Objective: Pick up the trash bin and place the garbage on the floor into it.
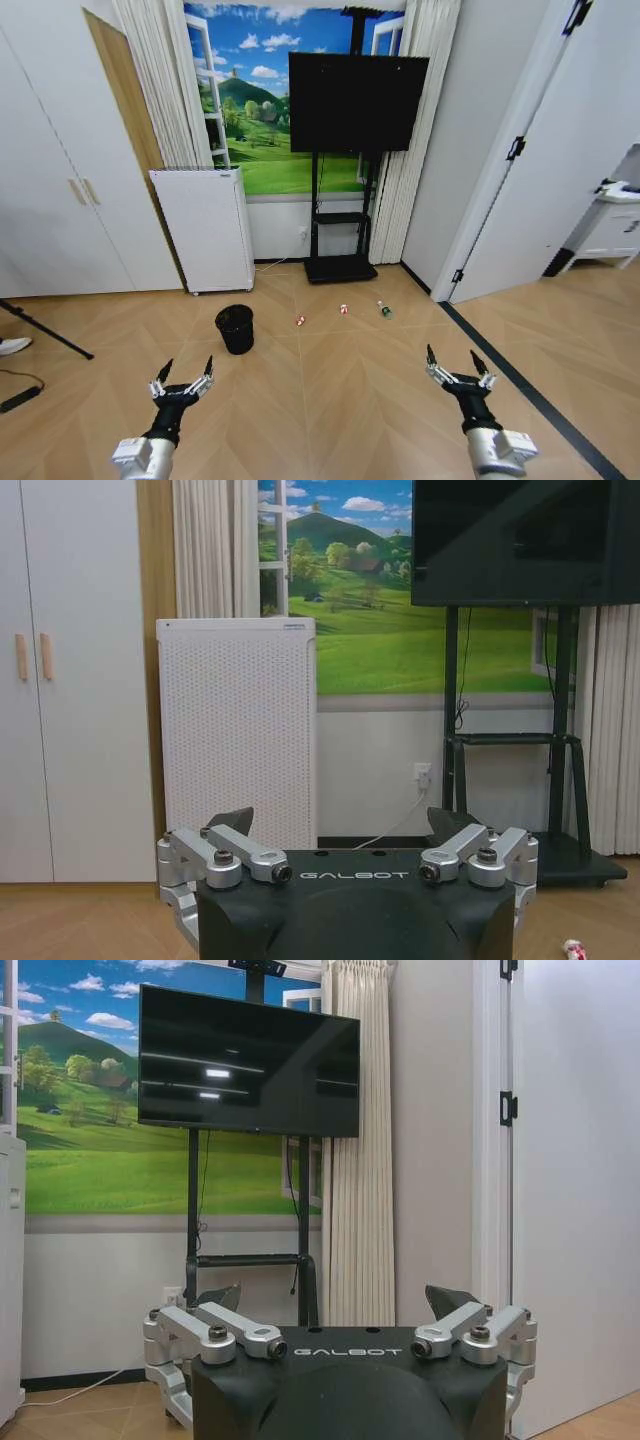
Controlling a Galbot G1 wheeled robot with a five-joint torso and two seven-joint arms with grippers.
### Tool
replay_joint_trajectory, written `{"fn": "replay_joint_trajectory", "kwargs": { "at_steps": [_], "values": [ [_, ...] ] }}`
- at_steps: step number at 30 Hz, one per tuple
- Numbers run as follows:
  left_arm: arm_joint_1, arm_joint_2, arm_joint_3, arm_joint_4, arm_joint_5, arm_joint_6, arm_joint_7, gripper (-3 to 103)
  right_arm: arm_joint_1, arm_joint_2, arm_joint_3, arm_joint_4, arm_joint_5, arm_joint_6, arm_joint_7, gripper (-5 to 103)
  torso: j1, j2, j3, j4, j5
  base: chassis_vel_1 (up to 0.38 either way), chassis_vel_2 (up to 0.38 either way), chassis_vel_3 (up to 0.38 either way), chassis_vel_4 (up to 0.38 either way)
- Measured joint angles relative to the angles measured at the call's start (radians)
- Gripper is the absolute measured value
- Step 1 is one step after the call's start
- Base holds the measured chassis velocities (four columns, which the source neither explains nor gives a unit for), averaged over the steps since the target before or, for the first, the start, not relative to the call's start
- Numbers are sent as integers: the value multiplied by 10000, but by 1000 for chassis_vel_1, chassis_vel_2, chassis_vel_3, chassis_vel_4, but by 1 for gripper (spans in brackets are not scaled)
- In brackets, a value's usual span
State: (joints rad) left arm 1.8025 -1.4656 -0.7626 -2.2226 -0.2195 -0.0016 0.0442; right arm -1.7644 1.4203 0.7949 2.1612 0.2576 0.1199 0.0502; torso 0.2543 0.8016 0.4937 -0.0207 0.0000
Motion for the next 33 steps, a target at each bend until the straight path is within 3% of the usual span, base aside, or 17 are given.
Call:
{"fn": "replay_joint_trajectory", "kwargs": {
  "at_steps": [23,33],
  "values": [
    [44,-67,-38,-55,37,-29,0,98,-12,59,16,-116,180,-277,-89,100,-2,1,-1,1,0,-4,7,9,-5],
    [153,-137,-96,-175,96,-38,3,97,46,31,-51,-186,153,-208,-108,100,-1,0,0,0,0,-131,127,137,-144]
  ]
}}
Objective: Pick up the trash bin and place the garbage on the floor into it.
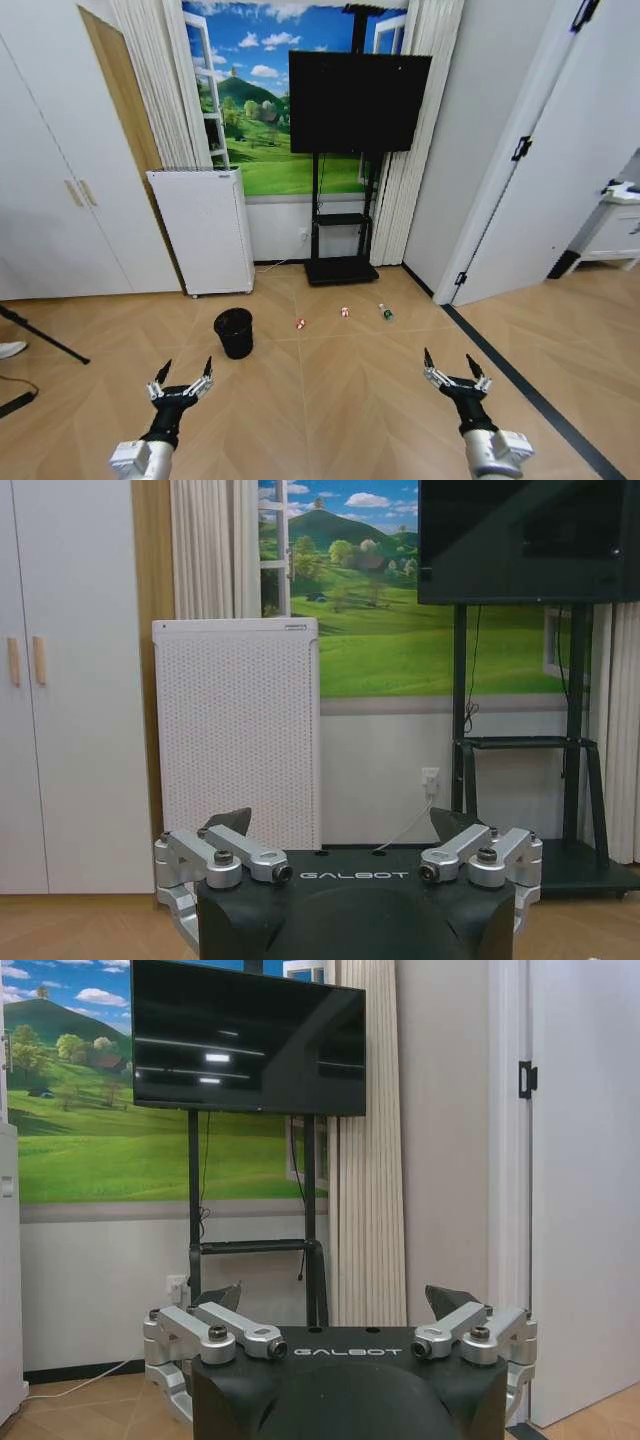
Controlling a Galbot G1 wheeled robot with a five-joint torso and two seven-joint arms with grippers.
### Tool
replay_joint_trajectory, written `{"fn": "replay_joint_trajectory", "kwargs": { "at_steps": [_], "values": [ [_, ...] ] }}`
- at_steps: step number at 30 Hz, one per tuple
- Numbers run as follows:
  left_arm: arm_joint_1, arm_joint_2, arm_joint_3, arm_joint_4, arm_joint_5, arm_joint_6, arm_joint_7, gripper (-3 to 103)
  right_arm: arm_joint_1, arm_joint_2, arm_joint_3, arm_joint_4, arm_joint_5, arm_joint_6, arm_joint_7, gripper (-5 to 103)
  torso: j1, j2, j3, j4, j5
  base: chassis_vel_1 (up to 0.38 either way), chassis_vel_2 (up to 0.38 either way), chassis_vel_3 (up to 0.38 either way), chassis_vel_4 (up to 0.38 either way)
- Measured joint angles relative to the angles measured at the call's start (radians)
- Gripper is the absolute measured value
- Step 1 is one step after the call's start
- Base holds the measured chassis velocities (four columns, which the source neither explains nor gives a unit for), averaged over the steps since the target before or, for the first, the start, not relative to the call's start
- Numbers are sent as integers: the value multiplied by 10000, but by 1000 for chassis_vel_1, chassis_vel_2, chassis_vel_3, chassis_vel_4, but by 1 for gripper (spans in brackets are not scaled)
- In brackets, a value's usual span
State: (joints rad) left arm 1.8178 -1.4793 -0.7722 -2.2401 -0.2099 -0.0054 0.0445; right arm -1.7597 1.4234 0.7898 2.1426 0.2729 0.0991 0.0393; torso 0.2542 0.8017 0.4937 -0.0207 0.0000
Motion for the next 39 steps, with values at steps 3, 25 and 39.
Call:
{"fn": "replay_joint_trajectory", "kwargs": {
  "at_steps": [3,25,39],
  "values": [
    [18,-26,-9,-8,7,-10,2,100,23,-32,1,0,-2,4,-3,100,1,-1,2,1,-1,-184,215,202,-240],
    [118,-82,-55,-53,64,-71,21,98,55,-40,-49,-86,-147,172,-75,100,0,-1,0,0,-9,-326,319,335,-332],
    [156,-174,-64,-47,227,-233,-27,95,74,-151,-97,-163,-17,521,-371,100,1,-1,1,2,6,-347,347,360,-343]
  ]
}}
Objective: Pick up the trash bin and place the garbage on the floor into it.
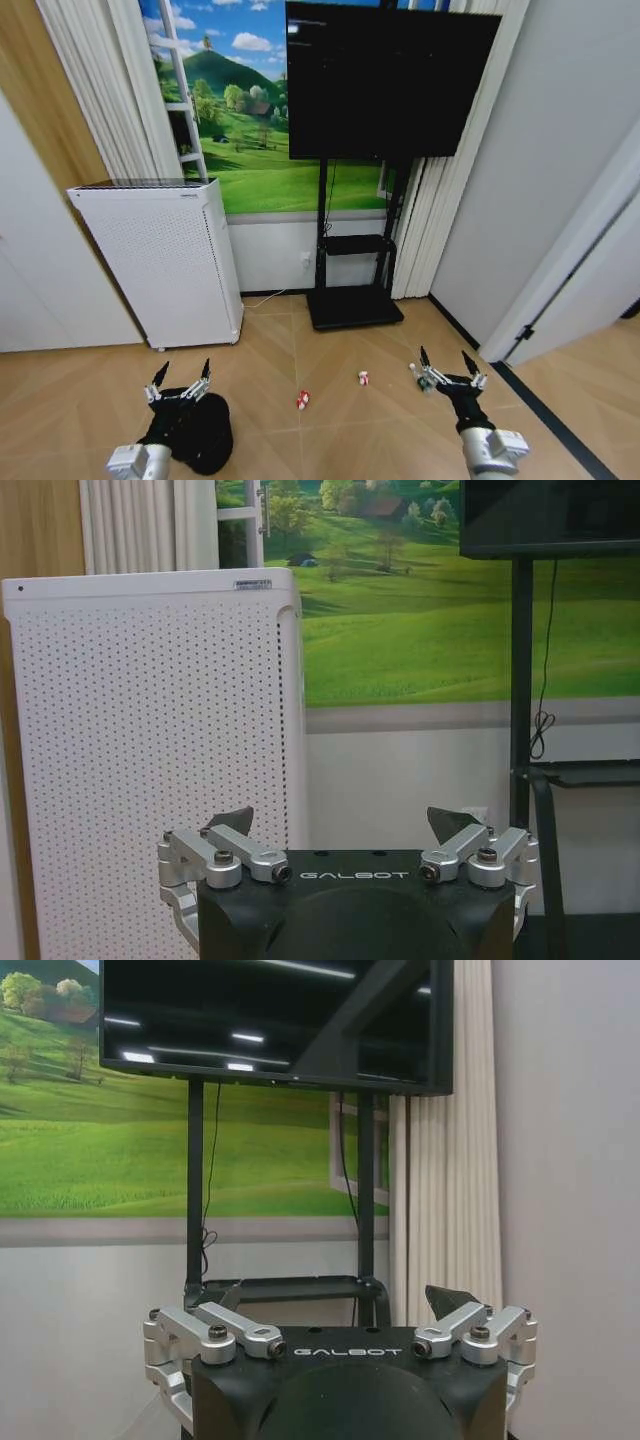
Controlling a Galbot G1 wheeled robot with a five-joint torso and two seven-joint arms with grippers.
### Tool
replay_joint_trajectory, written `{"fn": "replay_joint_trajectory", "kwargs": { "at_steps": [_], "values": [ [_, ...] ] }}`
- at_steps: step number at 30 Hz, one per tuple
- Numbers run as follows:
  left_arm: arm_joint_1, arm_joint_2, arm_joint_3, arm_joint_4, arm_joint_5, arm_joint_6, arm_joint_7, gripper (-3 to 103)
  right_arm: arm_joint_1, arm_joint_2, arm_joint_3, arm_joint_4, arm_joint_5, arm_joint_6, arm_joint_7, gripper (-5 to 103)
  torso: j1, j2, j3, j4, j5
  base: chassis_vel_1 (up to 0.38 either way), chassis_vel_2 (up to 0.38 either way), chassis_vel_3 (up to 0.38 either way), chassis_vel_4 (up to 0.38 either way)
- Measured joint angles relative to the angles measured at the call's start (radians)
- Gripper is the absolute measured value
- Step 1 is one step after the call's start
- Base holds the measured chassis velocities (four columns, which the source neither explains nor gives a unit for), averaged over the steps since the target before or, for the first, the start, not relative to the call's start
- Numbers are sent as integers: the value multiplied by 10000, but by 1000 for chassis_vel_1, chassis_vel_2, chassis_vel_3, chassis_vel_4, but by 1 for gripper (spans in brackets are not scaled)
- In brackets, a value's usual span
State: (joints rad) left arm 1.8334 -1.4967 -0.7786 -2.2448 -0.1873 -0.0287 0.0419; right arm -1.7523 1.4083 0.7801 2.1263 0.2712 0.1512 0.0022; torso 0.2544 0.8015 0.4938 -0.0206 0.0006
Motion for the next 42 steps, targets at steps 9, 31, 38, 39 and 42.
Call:
{"fn": "replay_joint_trajectory", "kwargs": {
  "at_steps": [9,31,38,39,42],
  "values": [
    [18,-15,-77,-34,18,-129,-1,100,16,-77,19,-63,132,243,-194,100,6,-2,2,-1,-6,-288,280,282,-252],
    [-113,-68,-685,102,-347,-740,299,100,144,-10,-229,-298,89,646,-383,100,-190,-425,-244,-1,-6,13,-14,-18,11],
    [-81,-59,-691,133,-409,-747,376,100,209,7,-248,-384,88,690,-327,100,-354,-804,-464,-1,-6,0,0,0,0],
    [-74,-58,-684,132,-409,-755,398,100,207,11,-246,-401,88,711,-325,100,-377,-861,-496,-1,-6,0,0,0,0],
    [-39,-59,-659,121,-408,-759,442,100,202,18,-245,-422,80,754,-324,100,-411,-946,-545,-2,-6,0,0,0,0]
  ]
}}
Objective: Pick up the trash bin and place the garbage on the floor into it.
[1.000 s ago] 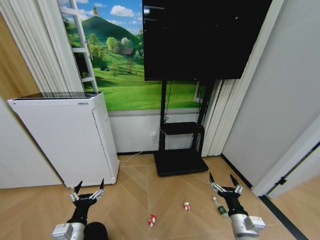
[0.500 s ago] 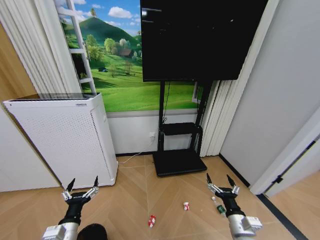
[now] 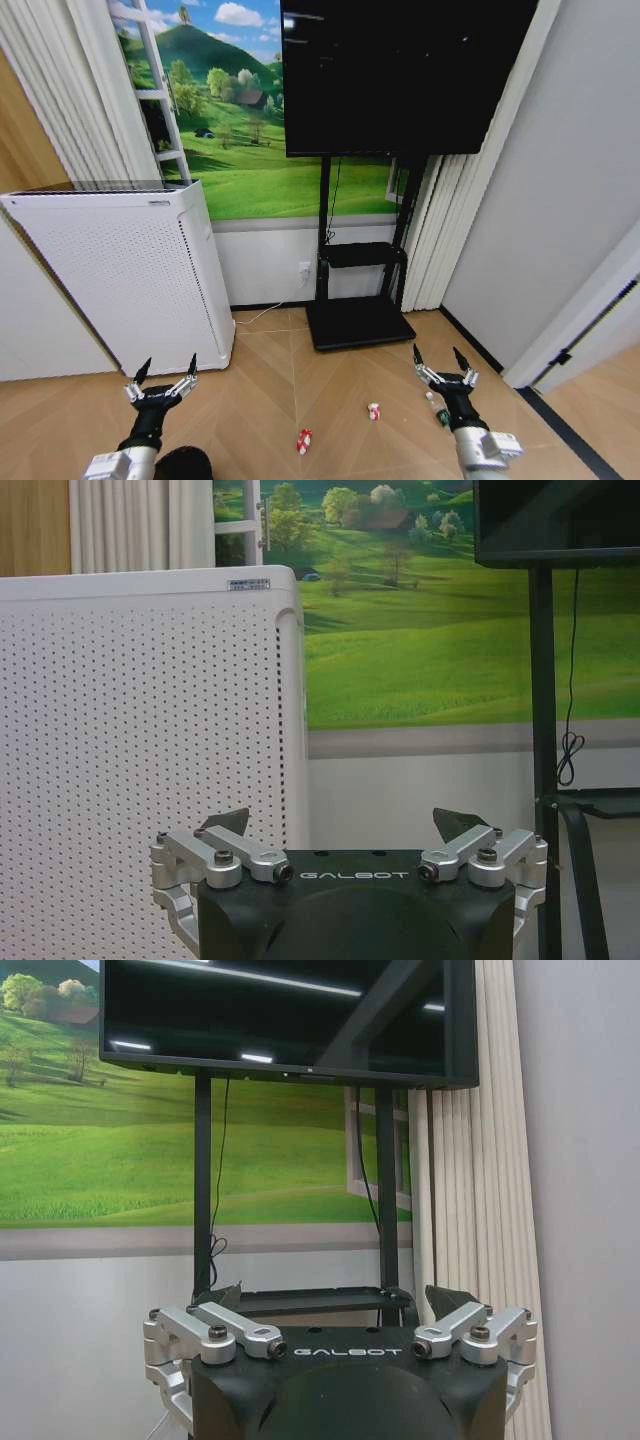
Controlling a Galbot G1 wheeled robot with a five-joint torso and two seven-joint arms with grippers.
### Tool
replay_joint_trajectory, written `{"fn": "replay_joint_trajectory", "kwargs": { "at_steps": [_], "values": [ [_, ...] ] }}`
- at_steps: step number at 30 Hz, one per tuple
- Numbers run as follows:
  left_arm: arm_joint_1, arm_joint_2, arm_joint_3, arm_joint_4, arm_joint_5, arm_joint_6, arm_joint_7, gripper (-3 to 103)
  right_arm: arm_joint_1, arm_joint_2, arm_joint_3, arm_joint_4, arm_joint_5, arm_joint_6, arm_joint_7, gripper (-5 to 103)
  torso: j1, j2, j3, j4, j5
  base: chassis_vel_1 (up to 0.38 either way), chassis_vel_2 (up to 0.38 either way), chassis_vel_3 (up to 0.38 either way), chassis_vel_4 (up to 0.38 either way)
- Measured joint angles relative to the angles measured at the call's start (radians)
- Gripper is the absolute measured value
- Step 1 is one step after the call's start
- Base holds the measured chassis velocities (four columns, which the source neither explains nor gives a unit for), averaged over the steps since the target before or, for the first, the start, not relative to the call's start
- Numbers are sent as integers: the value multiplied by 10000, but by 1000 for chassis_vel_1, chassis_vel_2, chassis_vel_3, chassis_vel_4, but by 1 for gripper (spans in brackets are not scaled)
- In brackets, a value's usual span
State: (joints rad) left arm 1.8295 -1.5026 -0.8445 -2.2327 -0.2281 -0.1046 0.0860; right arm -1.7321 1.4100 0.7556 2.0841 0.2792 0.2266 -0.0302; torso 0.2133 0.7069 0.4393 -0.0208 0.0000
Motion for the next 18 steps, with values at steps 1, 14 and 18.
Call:
{"fn": "replay_joint_trajectory", "kwargs": {
  "at_steps": [1,14,18],
  "values": [
    [38,-12,42,-3,0,-24,31,100,-6,21,0,-13,-10,49,0,100,-45,-105,-61,1,0,0,0,0,0],
    [132,-35,180,-98,-39,-60,103,100,-72,58,-5,47,-135,100,-37,100,-286,-669,-384,0,0,0,0,0,0],
    [157,-35,211,-131,-49,-63,105,100,-99,56,-12,87,-150,100,-67,100,-358,-850,-491,0,0,0,0,0,0]
  ]
}}
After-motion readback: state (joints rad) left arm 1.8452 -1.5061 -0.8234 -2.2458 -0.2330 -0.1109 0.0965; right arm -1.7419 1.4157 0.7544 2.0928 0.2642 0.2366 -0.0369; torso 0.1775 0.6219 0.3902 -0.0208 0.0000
